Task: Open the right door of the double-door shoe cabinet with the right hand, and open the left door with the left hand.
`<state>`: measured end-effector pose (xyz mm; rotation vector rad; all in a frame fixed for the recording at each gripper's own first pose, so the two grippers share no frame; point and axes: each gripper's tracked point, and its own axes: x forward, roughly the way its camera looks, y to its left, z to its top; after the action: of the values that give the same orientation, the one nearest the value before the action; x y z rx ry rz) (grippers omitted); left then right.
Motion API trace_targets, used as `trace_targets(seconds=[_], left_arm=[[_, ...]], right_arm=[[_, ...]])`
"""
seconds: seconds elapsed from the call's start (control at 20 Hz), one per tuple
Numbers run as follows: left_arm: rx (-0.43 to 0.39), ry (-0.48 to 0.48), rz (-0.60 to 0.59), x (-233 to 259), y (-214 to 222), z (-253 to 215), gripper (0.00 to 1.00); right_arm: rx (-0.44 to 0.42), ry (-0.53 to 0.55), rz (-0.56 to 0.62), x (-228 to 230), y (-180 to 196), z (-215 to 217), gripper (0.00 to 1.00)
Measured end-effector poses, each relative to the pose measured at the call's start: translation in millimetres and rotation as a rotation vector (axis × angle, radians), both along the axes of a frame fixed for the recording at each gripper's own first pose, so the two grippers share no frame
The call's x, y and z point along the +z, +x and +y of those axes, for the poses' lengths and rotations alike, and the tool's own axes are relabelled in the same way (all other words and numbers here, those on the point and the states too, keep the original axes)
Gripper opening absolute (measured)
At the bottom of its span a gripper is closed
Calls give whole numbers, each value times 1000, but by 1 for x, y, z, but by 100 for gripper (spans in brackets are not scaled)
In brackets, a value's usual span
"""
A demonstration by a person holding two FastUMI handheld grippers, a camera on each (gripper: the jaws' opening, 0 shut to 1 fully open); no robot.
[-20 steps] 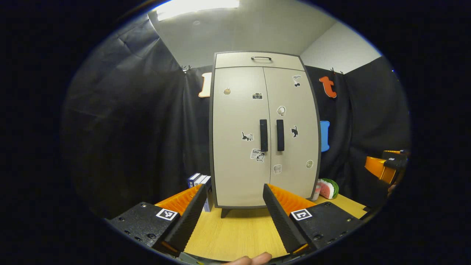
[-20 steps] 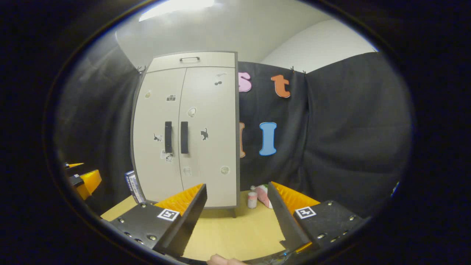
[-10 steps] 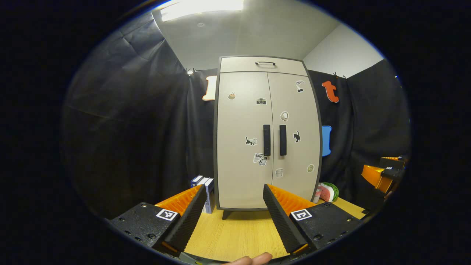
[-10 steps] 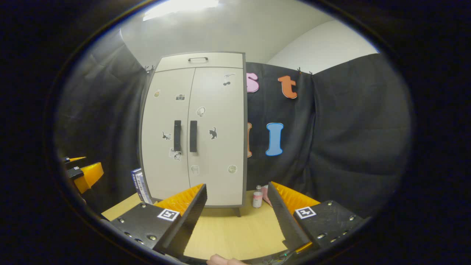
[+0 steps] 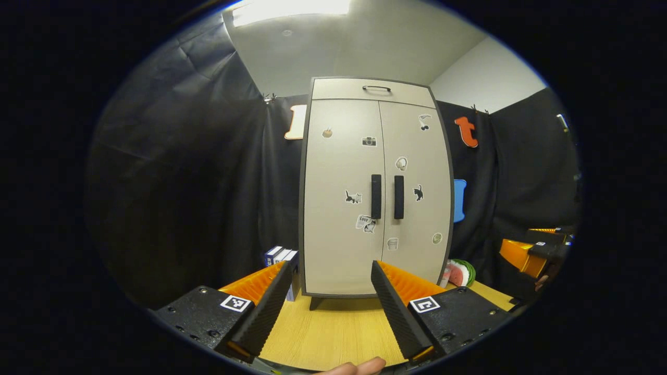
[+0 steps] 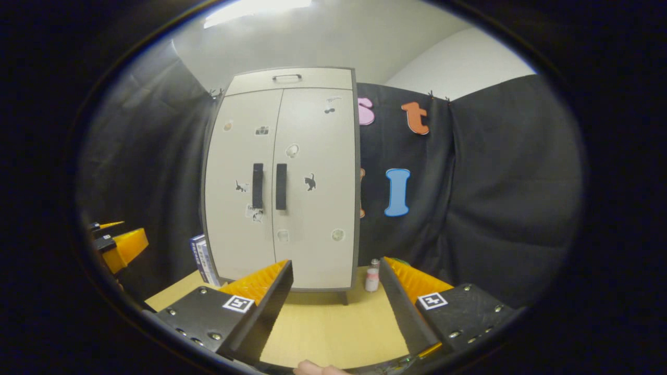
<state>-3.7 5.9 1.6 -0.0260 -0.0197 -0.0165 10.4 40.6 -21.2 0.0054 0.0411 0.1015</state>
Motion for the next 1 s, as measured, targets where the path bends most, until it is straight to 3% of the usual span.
trace_targets(seconds=[0.3,0.45,0.65,1.0], left_arm=[[-46,11,-1,-8,4,-11,95],[-77,-14,1,-17,6,-12,95],[-54,7,2,-31,12,1,95],[-48,-40,59,-68,33,22,95]], right_arm=[[55,3,84,-20,55,31,98],[92,51,78,-2,94,50,98],[109,22,20,30,152,78,96],[168,15,-21,59,236,141,99]])
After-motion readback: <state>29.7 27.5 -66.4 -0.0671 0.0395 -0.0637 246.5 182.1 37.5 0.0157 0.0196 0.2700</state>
